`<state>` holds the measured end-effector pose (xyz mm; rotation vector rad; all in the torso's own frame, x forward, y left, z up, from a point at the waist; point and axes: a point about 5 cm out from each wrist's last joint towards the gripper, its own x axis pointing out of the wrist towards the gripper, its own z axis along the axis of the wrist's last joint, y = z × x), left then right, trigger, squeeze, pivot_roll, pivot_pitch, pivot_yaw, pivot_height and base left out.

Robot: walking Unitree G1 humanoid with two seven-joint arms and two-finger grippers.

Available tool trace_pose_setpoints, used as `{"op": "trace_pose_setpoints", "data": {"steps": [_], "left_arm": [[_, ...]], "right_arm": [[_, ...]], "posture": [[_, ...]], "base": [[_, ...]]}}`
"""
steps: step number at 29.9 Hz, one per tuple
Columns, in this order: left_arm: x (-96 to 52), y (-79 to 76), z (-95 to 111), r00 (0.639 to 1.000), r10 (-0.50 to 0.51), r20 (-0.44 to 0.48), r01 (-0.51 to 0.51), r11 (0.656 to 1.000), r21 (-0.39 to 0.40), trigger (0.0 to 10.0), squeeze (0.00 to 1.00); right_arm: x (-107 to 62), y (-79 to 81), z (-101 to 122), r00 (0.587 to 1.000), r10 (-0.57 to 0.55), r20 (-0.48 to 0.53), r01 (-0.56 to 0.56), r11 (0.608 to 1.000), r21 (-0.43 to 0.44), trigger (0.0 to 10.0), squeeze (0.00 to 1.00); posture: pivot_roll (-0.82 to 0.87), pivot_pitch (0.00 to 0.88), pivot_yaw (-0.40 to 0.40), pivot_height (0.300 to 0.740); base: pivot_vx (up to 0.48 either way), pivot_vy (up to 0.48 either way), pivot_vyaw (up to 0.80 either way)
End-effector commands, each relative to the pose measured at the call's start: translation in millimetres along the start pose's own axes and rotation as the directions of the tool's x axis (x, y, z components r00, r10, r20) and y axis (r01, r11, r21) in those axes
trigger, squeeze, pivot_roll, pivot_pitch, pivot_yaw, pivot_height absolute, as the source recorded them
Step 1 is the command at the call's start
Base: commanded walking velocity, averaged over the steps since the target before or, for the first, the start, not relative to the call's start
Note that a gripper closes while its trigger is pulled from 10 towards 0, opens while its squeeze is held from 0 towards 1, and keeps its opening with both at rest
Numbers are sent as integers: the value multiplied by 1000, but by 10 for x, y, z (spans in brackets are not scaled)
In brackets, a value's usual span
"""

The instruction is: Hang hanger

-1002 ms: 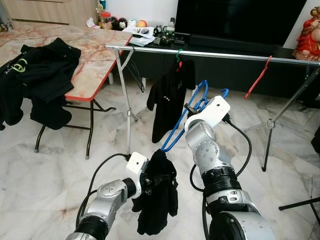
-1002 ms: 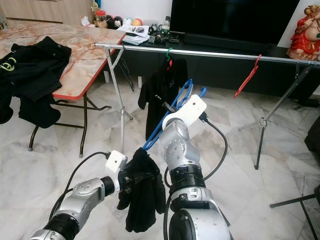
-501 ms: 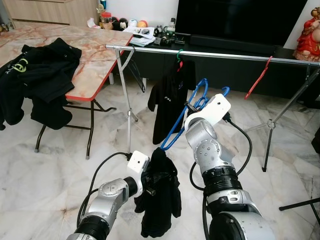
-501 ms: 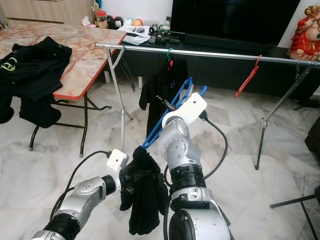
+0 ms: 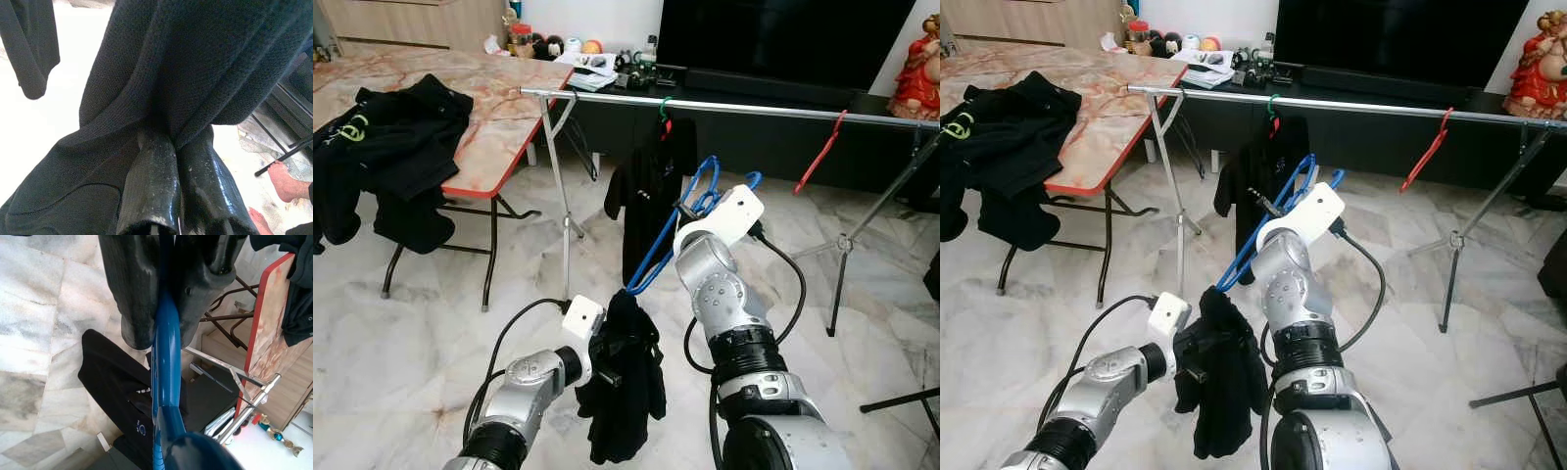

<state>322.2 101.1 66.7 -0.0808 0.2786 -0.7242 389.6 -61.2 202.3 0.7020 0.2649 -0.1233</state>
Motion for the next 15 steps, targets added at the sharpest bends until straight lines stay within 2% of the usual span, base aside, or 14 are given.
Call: {"op": "trace_pose_setpoints", "data": {"steps": [1, 5, 7, 9, 10, 12, 13, 14, 15], "left_arm": [[4, -20, 14, 1000, -6, 6, 6, 1000, 7, 0, 0], [2, -19, 9, 1000, -8, 5, 8, 1000, 8, 0, 0], [-1, -17, 3, 1000, -11, 4, 11, 1000, 5, 0, 0], [-2, -15, 2, 1000, -11, 4, 11, 1000, 4, 0, 0], [-2, -16, 0, 1000, -12, 4, 12, 1000, 3, 0, 0], [0, -18, 1, 1000, -13, 4, 13, 1000, 2, 0, 0], [0, -18, 1, 1000, -13, 4, 13, 1000, 2, 0, 0], [-1, -18, 6, 1000, -14, 6, 14, 1000, 1, 0, 0], [-1, -18, 8, 1000, -14, 7, 14, 1000, 1, 0, 0]], "right_arm": [[-103, 125, -305, 998, 28, -63, -25, 999, 37, 10000, 0], [-78, 54, -282, 999, 0, -36, 0, 1000, 6, 10000, 0], [-60, -1, -195, 998, -18, 66, 25, 994, -106, 10000, 0], [-58, -9, -169, 995, -17, 95, 29, 990, -136, 10000, 0], [-58, -19, -94, 985, -1, 175, 42, 972, -232, 10000, 0], [-59, -25, -49, 975, 17, 220, 49, 955, -292, 10000, 0], [-59, -25, -49, 975, 17, 220, 49, 955, -292, 10000, 0], [-66, -32, 8, 960, 43, 275, 61, 931, -359, 10000, 0], [-71, -34, 42, 951, 58, 303, 69, 918, -392, 10000, 0]], "posture": [[104, 43, -80, 740], [103, 42, -80, 740], [108, 43, -81, 740], [108, 43, -81, 740], [107, 42, -81, 740], [110, 43, -81, 740], [110, 43, -81, 740], [109, 44, -81, 740], [109, 44, -81, 740]], "base": [[0, 0, 0], [0, 0, 0], [0, 0, 0], [0, 0, 0], [0, 0, 0], [0, 0, 0], [0, 0, 0], [0, 0, 0], [0, 0, 0]]}}
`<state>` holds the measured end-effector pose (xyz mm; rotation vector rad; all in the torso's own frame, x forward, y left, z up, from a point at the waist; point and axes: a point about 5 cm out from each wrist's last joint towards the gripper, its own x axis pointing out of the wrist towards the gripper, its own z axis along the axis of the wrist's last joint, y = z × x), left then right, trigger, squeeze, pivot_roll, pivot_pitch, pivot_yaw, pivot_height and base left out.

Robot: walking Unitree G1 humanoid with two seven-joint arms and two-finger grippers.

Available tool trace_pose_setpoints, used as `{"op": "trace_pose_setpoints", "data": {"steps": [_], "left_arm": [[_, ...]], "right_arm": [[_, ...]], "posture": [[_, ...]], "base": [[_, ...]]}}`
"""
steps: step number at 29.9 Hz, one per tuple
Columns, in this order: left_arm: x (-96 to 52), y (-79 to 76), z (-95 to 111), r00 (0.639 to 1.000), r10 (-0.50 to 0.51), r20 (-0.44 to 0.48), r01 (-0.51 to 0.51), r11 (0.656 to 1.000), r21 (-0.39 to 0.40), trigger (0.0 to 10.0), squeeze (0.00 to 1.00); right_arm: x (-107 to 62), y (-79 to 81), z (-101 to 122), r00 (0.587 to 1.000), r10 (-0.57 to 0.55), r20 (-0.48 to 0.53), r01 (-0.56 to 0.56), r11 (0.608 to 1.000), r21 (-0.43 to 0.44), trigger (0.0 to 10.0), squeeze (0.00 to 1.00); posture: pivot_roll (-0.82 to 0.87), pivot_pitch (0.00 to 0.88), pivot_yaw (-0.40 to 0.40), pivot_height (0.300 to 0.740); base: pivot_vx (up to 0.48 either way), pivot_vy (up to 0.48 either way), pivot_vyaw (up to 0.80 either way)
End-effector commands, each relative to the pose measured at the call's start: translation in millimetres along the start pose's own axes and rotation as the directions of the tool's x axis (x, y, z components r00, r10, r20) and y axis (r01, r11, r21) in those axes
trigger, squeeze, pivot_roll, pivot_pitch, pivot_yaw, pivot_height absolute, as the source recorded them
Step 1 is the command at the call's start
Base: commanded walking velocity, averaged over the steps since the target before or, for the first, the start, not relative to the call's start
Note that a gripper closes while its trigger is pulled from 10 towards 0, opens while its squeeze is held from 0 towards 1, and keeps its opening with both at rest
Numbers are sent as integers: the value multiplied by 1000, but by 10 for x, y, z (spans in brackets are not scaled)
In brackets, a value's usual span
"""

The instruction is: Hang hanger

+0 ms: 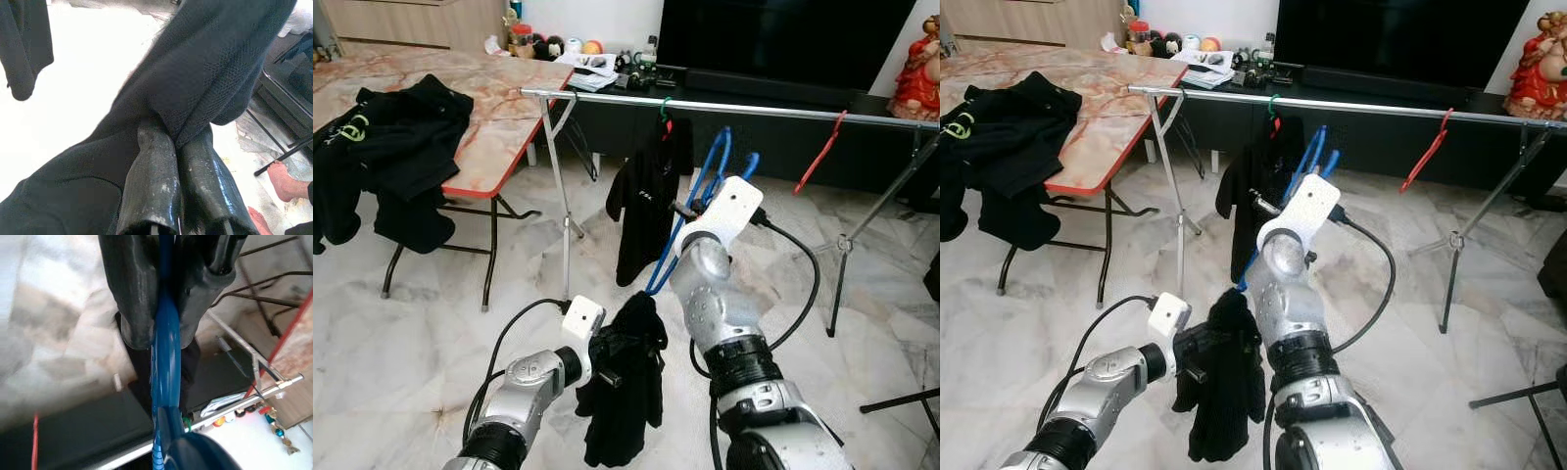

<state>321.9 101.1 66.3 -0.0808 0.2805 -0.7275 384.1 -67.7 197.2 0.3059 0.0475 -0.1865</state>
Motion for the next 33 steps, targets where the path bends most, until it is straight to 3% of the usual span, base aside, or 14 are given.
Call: {"op": "trace_pose_setpoints", "data": {"steps": [1, 5, 7, 9, 16, 17, 21, 24, 26, 28, 29, 30, 32, 33], "left_arm": [[1, -16, 15, 1000, -11, 9, 11, 1000, 1, 0, 0], [-6, 1, 2, 1000, -13, 6, 13, 1000, -4, 0, 0], [-9, 6, -3, 1000, -13, 5, 13, 1000, -5, 0, 0], [-12, 17, -13, 1000, -14, 4, 14, 1000, -11, 0, 0], [-11, -1, -18, 1000, -27, 7, 27, 999, -18, 0, 0], [-15, -4, -18, 1000, -30, 10, 30, 999, -21, 0, 0], [-12, -26, -12, 999, -45, 15, 45, 999, -25, 0, 0], [-11, -33, -3, 999, -49, 18, 50, 998, -24, 0, 0], [-12, -36, 2, 998, -51, 20, 52, 998, -24, 0, 0], [-11, -46, 10, 998, -56, 22, 57, 998, -25, 0, 0], [-11, -46, 10, 998, -56, 22, 57, 998, -25, 0, 0], [-12, -53, 17, 998, -59, 24, 60, 998, -26, 0, 0], [-15, -53, 20, 998, -61, 25, 62, 998, -26, 0, 0], [-15, -53, 20, 998, -61, 25, 62, 998, -26, 0, 0]], "right_arm": [[-15, 21, 113, 994, 27, 103, -19, 997, -79, 10000, 0], [-34, -9, 313, 937, 134, 321, -29, 950, -311, 10000, 0], [-46, -8, 337, 922, 162, 352, -31, 936, -349, 10000, 0], [-82, -19, 364, 867, 251, 430, -2, 866, -501, 10000, 0], [-97, -258, 268, 792, 374, 482, 76, 724, -686, 10000, 0], [-93, -368, 192, 793, 377, 478, 106, 688, -717, 10000, 0], [-68, -638, -115, 866, 318, 386, 85, 667, -740, 10000, 0], [-77, -716, -276, 907, 279, 315, 16, 725, -689, 10000, 0], [-89, -754, -371, 920, 268, 286, 7, 718, -696, 10000, 0], [-132, -777, -551, 924, 299, 239, -6, 637, -771, 10000, 0], [-132, -777, -551, 924, 299, 239, -6, 637, -771, 10000, 0], [-180, -827, -740, 934, 310, 179, -22, 549, -835, 10000, 0], [-232, -882, -898, 941, 317, 122, -47, 477, -878, 10000, 0], [-232, -882, -898, 941, 317, 122, -47, 477, -878, 10000, 0]], "posture": [[109, 44, -81, 740], [111, 44, -80, 740], [111, 44, -80, 740], [110, 46, -79, 740], [115, 46, -78, 740], [112, 45, -77, 740], [113, 46, -75, 740], [115, 46, -72, 740], [114, 45, -70, 740], [119, 45, -68, 740], [119, 45, -68, 740], [119, 45, -68, 740], [119, 45, -68, 740], [119, 45, -68, 740]], "base": [[0, 0, 0], [0, 0, 0], [0, 0, 0], [0, 0, 0], [0, 0, 0], [0, 0, 0], [0, 0, 0], [0, 0, 0], [0, 0, 0], [0, 0, 0], [0, 0, 0], [0, 0, 0], [0, 0, 0], [0, 0, 0]]}}
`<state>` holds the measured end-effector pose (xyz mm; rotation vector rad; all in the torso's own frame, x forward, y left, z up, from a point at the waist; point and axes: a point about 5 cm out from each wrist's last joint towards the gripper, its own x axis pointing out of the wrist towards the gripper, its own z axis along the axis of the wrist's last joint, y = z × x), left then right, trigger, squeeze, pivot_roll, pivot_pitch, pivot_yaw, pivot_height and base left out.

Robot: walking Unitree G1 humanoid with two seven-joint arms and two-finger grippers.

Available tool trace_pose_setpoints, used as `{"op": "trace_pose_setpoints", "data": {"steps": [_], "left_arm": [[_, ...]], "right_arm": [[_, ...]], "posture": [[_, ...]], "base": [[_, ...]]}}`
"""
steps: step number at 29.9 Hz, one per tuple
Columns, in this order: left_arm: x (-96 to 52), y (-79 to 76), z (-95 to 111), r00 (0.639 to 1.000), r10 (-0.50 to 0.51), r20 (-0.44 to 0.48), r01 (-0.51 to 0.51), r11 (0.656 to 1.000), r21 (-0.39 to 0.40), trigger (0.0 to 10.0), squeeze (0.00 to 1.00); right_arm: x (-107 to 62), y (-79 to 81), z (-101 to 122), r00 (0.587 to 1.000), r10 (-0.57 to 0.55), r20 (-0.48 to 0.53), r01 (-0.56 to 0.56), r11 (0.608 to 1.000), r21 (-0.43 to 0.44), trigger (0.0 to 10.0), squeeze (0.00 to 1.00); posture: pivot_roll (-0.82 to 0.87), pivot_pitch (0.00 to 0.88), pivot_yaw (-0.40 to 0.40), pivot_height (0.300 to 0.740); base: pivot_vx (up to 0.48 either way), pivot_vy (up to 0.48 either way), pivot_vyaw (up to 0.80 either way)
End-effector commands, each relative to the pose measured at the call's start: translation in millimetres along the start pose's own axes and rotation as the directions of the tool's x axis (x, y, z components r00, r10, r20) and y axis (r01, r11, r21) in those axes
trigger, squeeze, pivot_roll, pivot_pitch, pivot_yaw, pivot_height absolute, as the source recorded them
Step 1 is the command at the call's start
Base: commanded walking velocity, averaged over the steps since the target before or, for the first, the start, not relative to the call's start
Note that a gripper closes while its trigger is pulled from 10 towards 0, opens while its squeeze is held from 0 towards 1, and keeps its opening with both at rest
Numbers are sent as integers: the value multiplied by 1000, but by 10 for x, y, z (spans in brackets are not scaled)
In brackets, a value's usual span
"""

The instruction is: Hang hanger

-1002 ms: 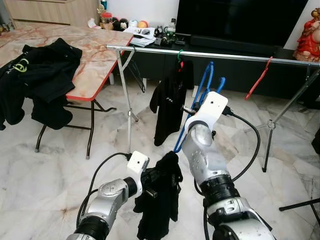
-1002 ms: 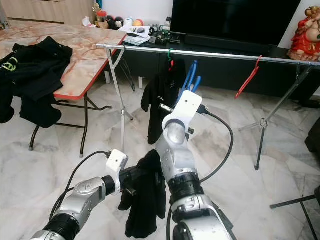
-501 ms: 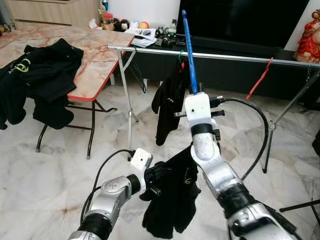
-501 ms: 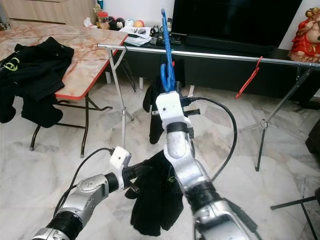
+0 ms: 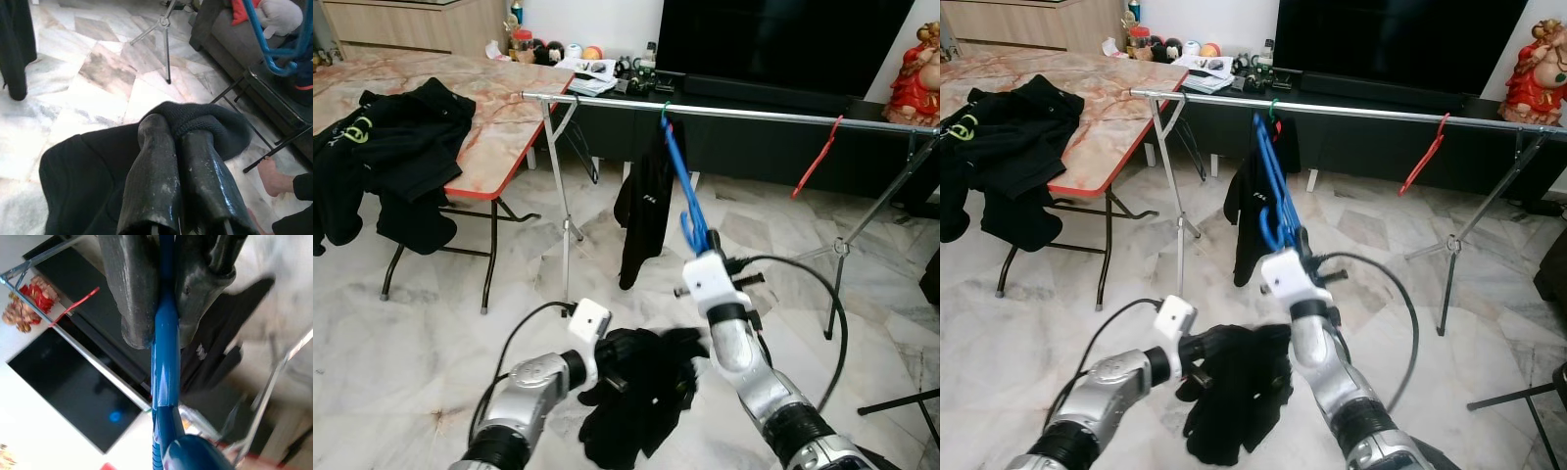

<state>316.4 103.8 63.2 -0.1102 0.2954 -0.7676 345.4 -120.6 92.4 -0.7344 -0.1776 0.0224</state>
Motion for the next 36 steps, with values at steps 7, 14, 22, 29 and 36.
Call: {"op": "trace_pose_setpoints", "data": {"steps": [7, 14, 22, 29, 36], "left_arm": [[11, -9, 37, 1000, 4, 19, -4, 1000, -2, 0, 0], [-129, 203, -157, 974, 209, -90, -202, 976, 84, 0, 0], [-641, 602, -639, 807, 536, -247, -543, 838, 43, 10000, 0], [-1088, 600, -1124, 695, 588, -413, -632, 774, 38, 10000, 0], [-1305, 390, -1537, 615, 556, -559, -663, 748, 15, 10000, 0]], "right_arm": [[-401, 313, -517, 924, 218, -313, -162, 967, 197, 10000, 0], [-888, 490, -962, 716, 392, -577, -40, 849, 527, 10000, 0], [-1449, 531, -1303, 562, 447, -696, 40, 825, 563, 10000, 0], [-1876, 508, -1504, 455, 444, -772, 130, 824, 551, 10000, 0], [-2069, 557, -1537, 405, 473, -782, 149, 810, 567, 10000, 0]], "posture": [[121, 47, -66, 740], [129, 53, -60, 740], [122, 63, -48, 740], [118, 71, -28, 740], [115, 75, -15, 740]], "base": [[0, 0, 0], [0, 0, 0], [0, 0, 0], [0, 0, 0], [0, 0, 0]]}}
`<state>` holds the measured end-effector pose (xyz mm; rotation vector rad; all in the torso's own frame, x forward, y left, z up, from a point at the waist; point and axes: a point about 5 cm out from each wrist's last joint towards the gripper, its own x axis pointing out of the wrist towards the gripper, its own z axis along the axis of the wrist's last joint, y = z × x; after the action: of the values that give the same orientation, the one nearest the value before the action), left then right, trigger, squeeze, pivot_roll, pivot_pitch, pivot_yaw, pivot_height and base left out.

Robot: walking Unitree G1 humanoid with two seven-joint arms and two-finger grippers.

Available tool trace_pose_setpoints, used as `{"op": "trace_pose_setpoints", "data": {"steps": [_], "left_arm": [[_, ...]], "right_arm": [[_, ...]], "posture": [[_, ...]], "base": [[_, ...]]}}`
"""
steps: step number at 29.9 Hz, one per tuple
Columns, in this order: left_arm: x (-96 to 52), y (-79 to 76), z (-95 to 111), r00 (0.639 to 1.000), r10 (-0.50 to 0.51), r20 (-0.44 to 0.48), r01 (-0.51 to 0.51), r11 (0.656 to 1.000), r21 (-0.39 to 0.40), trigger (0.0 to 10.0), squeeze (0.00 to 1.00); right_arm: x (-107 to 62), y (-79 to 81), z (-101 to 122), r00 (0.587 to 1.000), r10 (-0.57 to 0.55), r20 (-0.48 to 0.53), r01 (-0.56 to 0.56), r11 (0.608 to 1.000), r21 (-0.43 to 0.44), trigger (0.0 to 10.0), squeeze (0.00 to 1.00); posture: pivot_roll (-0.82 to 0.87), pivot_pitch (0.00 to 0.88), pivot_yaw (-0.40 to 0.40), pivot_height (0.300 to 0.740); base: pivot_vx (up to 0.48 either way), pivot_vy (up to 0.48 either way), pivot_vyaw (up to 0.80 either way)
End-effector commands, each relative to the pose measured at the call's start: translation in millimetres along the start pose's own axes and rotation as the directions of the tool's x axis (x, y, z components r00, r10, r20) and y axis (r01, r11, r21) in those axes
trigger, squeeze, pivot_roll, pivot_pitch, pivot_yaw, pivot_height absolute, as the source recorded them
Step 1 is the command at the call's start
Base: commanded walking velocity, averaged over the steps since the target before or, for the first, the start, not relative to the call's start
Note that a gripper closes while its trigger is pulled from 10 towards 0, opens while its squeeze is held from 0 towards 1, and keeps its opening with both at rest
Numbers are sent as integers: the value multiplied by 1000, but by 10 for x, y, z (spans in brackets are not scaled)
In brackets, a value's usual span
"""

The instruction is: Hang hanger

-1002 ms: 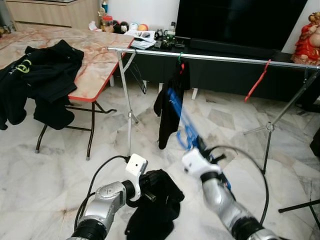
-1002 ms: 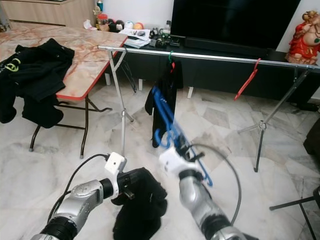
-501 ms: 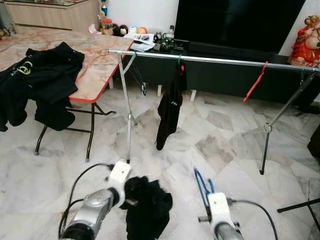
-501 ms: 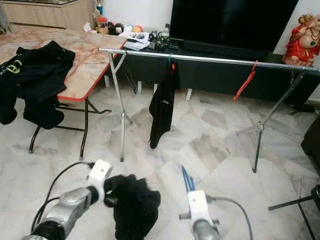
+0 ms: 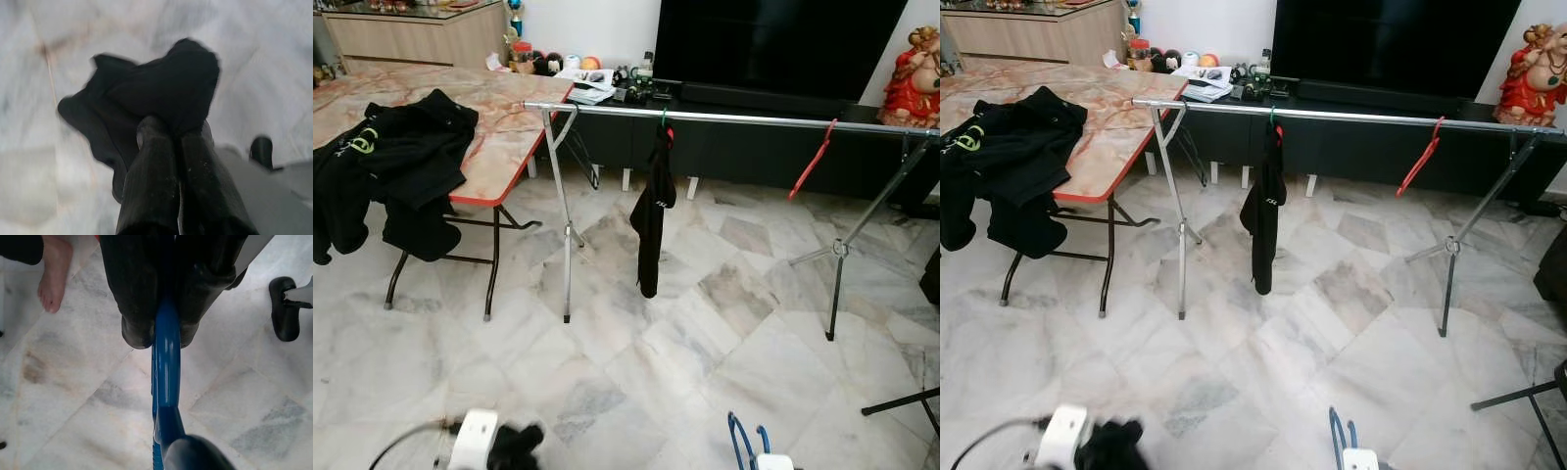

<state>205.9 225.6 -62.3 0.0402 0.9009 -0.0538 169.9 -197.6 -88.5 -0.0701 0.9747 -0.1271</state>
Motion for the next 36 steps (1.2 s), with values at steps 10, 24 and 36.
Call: {"op": "trace_pose_setpoints", "data": {"steps": [10, 24, 36], "left_arm": [[-17, -52, -235, 997, 36, -66, -38, 999, -27, 10000, 0], [-32, 6, -259, 995, 38, -89, -39, 999, -9, 10000, 0], [-64, 107, -273, 995, 52, -85, -53, 999, -4, 10000, 0]], "right_arm": [[-12, 60, -59, 999, 45, -16, -44, 997, 56, 10000, 0], [-86, 83, -364, 996, 25, -81, -15, 992, 123, 10000, 0], [-127, 136, -484, 995, 28, -95, -14, 989, 150, 10000, 0]], "posture": [[116, 78, -4, 740], [102, 57, 32, 740], [84, 33, 65, 740]], "base": [[0, 0, 0], [0, 0, 0], [0, 0, 0]]}}
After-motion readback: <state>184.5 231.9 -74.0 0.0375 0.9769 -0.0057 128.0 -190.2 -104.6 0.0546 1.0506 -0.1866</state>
